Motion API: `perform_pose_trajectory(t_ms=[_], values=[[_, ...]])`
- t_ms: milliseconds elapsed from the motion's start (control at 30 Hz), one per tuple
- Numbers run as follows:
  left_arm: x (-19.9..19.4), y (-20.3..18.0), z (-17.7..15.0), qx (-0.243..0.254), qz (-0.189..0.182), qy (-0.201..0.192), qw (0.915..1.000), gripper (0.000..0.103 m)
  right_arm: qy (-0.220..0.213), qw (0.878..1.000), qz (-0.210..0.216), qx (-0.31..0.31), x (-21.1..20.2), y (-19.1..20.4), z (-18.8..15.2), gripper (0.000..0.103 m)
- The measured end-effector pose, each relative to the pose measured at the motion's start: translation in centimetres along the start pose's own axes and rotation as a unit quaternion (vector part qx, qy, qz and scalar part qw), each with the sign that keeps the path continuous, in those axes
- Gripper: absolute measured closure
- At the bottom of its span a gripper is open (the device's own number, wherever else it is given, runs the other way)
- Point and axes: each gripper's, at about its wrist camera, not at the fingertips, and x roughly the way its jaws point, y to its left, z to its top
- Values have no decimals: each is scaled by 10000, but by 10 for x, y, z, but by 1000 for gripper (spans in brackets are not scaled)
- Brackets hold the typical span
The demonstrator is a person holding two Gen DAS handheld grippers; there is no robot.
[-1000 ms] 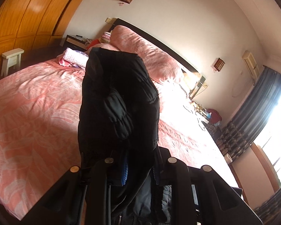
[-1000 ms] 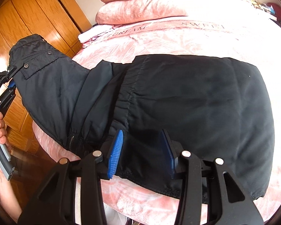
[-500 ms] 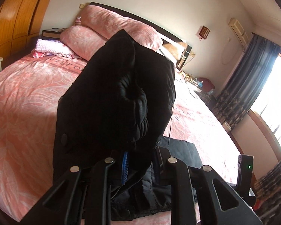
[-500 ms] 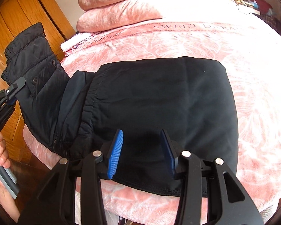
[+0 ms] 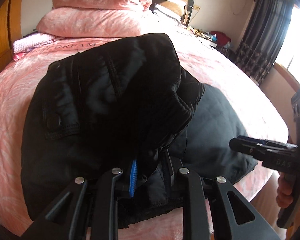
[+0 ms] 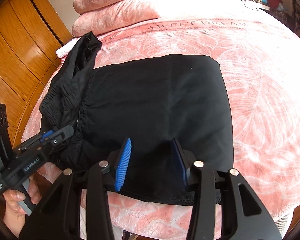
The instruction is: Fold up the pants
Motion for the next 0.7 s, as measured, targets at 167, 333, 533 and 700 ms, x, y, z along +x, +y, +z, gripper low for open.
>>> perform_pose_trajectory(t_ms=[167,333,533,700], values=[[6,-2,-2,181,64,59,9998,80,20,9999,-78,-83,6,4,-2,60],[-3,1,0,32,-232,155,9996,58,12,10000,-29,-42,5,6,1,60],[-41,15,1,-342,-132,-73,9993,10,-91,9999,59,-114,-9,14,7,46],[-66,47,9,-593,523,-354,9962,4,-223,9985,364,-341,-17,39,23,33]])
